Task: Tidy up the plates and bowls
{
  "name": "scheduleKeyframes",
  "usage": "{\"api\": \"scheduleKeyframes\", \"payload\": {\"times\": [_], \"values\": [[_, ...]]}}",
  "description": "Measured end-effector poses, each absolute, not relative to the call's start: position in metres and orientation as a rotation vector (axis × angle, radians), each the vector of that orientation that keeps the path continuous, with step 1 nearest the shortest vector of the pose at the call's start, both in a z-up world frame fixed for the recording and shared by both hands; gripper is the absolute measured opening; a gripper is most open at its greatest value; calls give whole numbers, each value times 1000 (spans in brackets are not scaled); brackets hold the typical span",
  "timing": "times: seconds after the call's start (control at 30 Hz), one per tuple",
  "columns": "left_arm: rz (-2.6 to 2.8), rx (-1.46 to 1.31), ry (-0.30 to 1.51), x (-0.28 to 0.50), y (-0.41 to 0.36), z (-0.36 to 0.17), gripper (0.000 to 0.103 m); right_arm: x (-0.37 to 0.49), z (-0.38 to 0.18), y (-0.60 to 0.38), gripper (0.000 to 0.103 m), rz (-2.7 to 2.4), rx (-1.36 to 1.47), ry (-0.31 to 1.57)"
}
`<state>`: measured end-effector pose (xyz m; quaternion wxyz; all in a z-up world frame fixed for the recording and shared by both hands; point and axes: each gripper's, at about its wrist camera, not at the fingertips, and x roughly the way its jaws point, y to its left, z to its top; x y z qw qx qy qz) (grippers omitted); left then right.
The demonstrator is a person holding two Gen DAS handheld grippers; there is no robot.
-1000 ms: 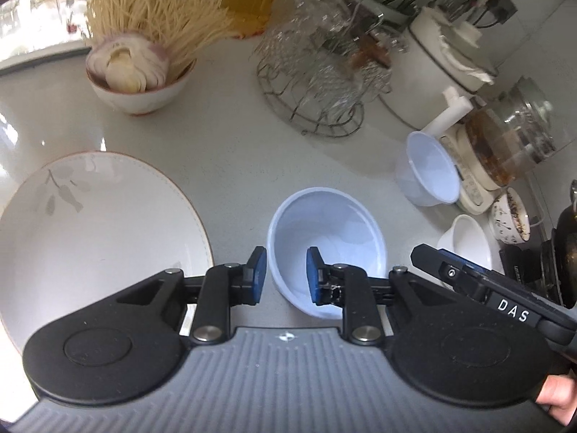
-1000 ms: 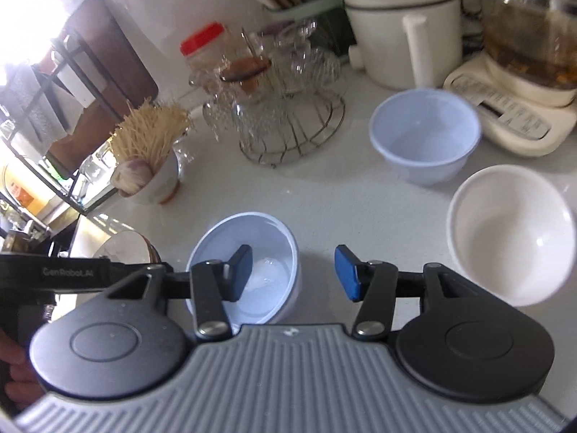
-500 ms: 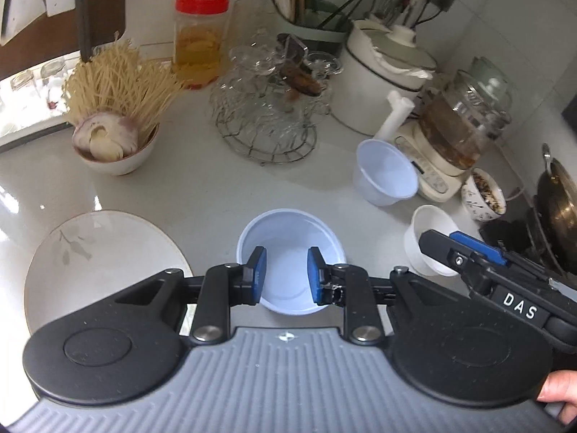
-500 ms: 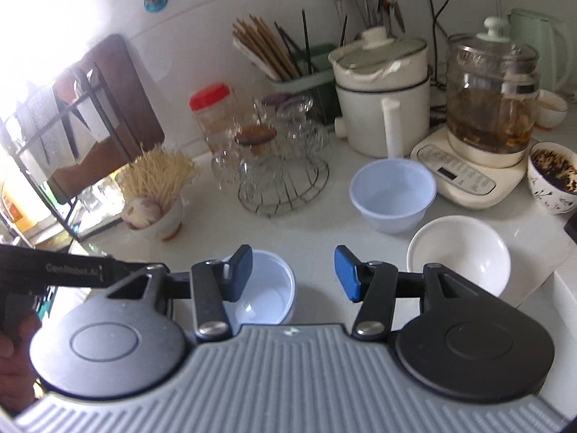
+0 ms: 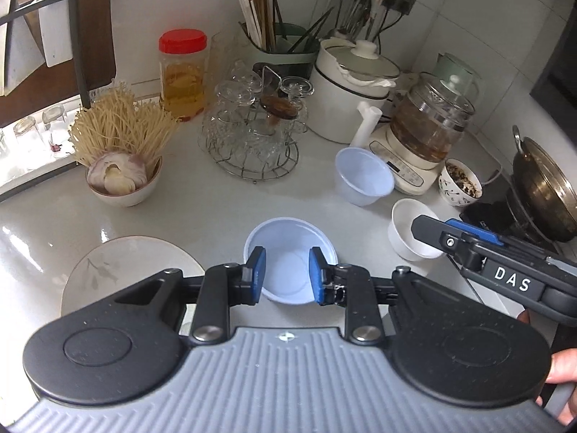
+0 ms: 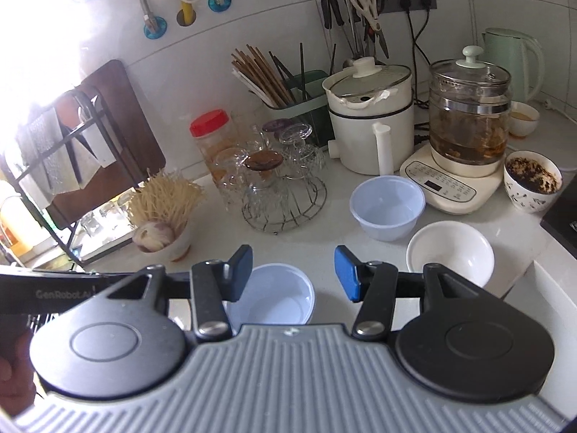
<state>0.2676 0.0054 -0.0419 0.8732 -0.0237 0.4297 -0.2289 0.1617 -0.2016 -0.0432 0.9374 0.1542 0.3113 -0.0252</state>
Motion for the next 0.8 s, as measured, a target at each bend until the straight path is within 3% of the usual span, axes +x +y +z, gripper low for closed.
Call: {"api": "scheduleKeyframes", "payload": {"times": [0.43,0.8], "values": [[-574,-49,860,226,21,-36,31,116,-33,-175,54,-148,295,623],[-659,-47,857,220,24,-36,40,90,-33,-168,54,-233,309,641]]}}
